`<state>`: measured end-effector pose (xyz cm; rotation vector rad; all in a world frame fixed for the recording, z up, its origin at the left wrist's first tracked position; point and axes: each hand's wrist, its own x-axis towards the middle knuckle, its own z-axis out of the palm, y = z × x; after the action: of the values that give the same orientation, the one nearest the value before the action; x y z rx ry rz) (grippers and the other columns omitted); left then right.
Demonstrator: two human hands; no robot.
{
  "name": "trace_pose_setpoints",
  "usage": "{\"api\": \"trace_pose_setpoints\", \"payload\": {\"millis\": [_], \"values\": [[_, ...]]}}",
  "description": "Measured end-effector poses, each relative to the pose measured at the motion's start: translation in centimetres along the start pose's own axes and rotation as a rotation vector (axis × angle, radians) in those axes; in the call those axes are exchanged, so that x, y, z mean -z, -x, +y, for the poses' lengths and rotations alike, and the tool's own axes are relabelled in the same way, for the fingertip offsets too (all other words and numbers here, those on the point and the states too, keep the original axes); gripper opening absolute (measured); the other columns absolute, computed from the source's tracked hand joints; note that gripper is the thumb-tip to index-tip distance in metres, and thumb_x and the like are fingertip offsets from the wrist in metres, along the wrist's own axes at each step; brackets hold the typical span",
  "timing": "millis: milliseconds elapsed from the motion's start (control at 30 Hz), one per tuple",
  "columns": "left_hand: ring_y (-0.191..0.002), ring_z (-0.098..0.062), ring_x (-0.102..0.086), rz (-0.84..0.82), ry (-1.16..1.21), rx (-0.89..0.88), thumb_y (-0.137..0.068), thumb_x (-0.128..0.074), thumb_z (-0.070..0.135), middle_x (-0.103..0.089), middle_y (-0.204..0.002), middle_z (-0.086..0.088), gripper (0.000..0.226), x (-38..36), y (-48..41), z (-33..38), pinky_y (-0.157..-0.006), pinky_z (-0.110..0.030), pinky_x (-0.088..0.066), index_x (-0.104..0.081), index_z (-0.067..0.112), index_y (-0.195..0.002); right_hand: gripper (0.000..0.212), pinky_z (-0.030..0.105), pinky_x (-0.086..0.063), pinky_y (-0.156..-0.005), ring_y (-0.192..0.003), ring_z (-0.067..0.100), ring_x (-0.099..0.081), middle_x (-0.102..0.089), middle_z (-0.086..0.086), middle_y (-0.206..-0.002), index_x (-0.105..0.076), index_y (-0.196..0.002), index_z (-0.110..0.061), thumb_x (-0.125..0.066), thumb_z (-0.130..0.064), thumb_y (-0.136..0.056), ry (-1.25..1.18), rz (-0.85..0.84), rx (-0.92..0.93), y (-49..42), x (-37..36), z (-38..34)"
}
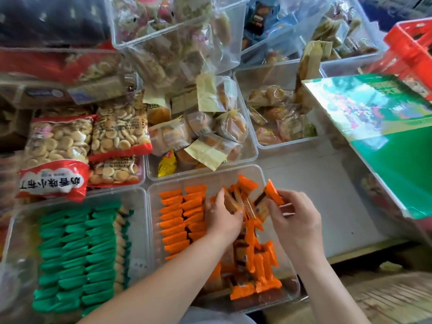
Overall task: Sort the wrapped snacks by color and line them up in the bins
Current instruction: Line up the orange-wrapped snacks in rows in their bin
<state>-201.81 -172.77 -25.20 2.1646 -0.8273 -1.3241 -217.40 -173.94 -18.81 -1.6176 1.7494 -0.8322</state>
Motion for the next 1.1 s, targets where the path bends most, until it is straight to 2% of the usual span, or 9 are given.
{"api": "trace_pose_setpoints", "payload": {"millis": [167,300,400,567,633,700,800,933,1100], "values": [[-0.159,-0.037,0.001,-0.194,-0.105,0.098,-0.092,-0.066,0.053,0.007,-0.171,-0.004,0.082,-0.8,1.4,0.5,-0.130,-0.054,-0.013,-0.024,0.042,-0.162,0.016,0.028,-0.058,-0.072,-0.082,0.005,-0.065,-0.066,-0.013,-0.094,-0.076,-0.104,-0.023,-0.080,-0.019,-0.089,-0.019,-0.021,-0.040,-0.1,-0.4,0.8],[-0.159,-0.031,-0.010,-0.116,0.094,0.104,-0.095,-0.072,0.043,-0.005,-0.169,0.002,0.073,-0.5,0.9,0.5,-0.128,-0.049,-0.023,-0.034,0.048,-0.157,0.016,0.033,-0.059,-0.075,-0.086,0.008,-0.065,-0.066,-0.014,-0.093,-0.077,-0.105,-0.023,-0.080,-0.019,-0.089,-0.022,-0.021,-0.024,-0.2,-0.3,0.9],[-0.160,-0.030,-0.005,-0.057,0.118,0.077,-0.094,-0.075,0.036,-0.003,-0.172,0.001,0.072,-0.8,1.2,0.0,-0.129,-0.049,-0.020,-0.040,0.051,-0.154,0.017,0.029,-0.058,-0.072,-0.086,0.005,-0.065,-0.066,-0.015,-0.094,-0.076,-0.106,-0.023,-0.080,-0.020,-0.090,-0.030,-0.026,-0.014,-0.2,0.2,1.1],[-0.143,-0.028,-0.047,-0.120,0.181,0.112,-0.072,-0.078,0.064,-0.040,-0.157,0.004,0.084,-2.0,0.0,-1.0,-0.111,-0.052,-0.050,-0.026,0.086,-0.133,0.020,0.022,-0.057,-0.071,-0.091,0.001,-0.063,-0.065,-0.018,-0.097,-0.074,-0.108,-0.028,-0.079,-0.020,-0.090,-0.063,-0.034,-0.033,0.2,0.4,1.4],[-0.141,-0.021,-0.042,-0.151,0.130,0.062,-0.079,-0.079,0.059,-0.035,-0.152,0.005,0.085,-1.4,0.3,0.1,-0.116,-0.049,-0.045,-0.029,0.073,-0.146,0.022,0.019,-0.056,-0.071,-0.093,0.000,-0.062,-0.065,-0.017,-0.097,-0.073,-0.108,-0.029,-0.079,-0.018,-0.090,-0.068,-0.038,-0.030,0.1,0.6,1.4],[-0.134,-0.017,-0.039,-0.130,0.063,0.022,-0.092,-0.075,0.047,-0.032,-0.146,0.002,0.071,-0.9,0.3,0.7,-0.119,-0.040,-0.039,-0.039,0.053,-0.153,0.022,0.019,-0.056,-0.071,-0.091,0.003,-0.064,-0.066,-0.015,-0.098,-0.074,-0.110,-0.025,-0.079,-0.017,-0.090,-0.064,-0.032,-0.026,0.0,0.8,1.4],[-0.120,-0.018,-0.049,-0.049,-0.047,-0.035,-0.094,-0.073,0.045,-0.042,-0.140,-0.002,0.058,-0.9,0.2,1.1,-0.106,-0.030,-0.042,-0.049,0.046,-0.147,0.024,0.022,-0.058,-0.072,-0.089,0.007,-0.066,-0.067,-0.012,-0.098,-0.075,-0.111,-0.022,-0.080,-0.015,-0.089,-0.063,-0.006,-0.002,0.0,1.0,1.1],[-0.102,-0.014,-0.047,-0.043,-0.106,-0.114,-0.097,-0.066,0.034,-0.048,-0.131,-0.001,0.047,-0.5,1.1,1.6,-0.087,-0.019,-0.038,-0.054,0.042,-0.141,0.024,0.023,-0.059,-0.071,-0.089,0.007,-0.067,-0.068,-0.011,-0.098,-0.076,-0.111,-0.022,-0.080,-0.014,-0.089,-0.047,-0.001,0.039,0.2,1.4,0.7],[-0.115,-0.017,-0.063,-0.062,0.078,-0.183,-0.094,-0.066,0.018,-0.061,-0.124,0.009,0.057,1.8,2.4,0.6,-0.092,-0.032,-0.059,-0.049,0.048,-0.139,0.020,0.026,-0.060,-0.072,-0.089,0.006,-0.065,-0.065,-0.014,-0.096,-0.071,-0.102,-0.027,-0.080,-0.016,-0.088,-0.056,0.003,0.019,0.6,1.9,0.0]]}}
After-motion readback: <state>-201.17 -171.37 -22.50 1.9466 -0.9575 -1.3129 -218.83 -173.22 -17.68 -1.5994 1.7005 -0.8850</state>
